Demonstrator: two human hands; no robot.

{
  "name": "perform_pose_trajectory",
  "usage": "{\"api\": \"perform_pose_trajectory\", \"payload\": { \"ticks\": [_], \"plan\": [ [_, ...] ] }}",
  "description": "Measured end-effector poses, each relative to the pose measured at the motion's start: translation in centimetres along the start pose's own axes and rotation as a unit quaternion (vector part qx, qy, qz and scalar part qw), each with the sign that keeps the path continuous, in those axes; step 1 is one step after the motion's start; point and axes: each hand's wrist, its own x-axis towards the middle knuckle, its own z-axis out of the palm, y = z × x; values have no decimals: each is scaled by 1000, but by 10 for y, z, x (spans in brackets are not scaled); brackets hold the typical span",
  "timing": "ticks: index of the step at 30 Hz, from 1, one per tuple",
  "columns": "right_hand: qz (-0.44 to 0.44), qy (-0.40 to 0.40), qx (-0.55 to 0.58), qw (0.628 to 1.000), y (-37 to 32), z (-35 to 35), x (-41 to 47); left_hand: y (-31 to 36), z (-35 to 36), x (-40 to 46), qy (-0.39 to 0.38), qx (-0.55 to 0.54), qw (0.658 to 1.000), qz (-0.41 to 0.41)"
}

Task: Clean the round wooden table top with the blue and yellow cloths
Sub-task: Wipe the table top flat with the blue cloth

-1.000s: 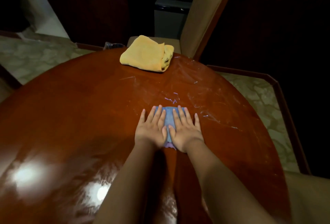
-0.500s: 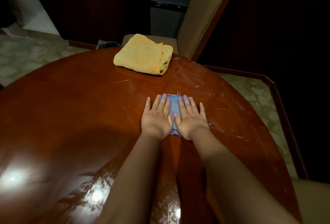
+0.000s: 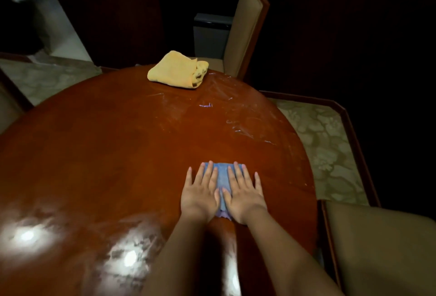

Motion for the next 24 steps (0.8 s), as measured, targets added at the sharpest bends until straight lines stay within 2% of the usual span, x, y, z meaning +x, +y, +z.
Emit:
{"api": "perform_pose_trajectory", "payload": {
  "ticks": [6, 12, 19, 24],
  "plan": [
    [-10, -6, -2, 1000, 21, 15, -43, 33, 4, -36, -24, 15, 1000, -2],
    [-23, 5, -8, 1000, 24, 15, -35, 29, 4, -31, -25, 19, 999, 9],
    [6, 5, -14, 1000, 22, -13, 24, 9, -11, 33, -14, 15, 1000, 19],
    [38, 18, -5, 999, 23, -42, 98, -15, -26, 109, 9, 3, 1000, 22]
  ]
}}
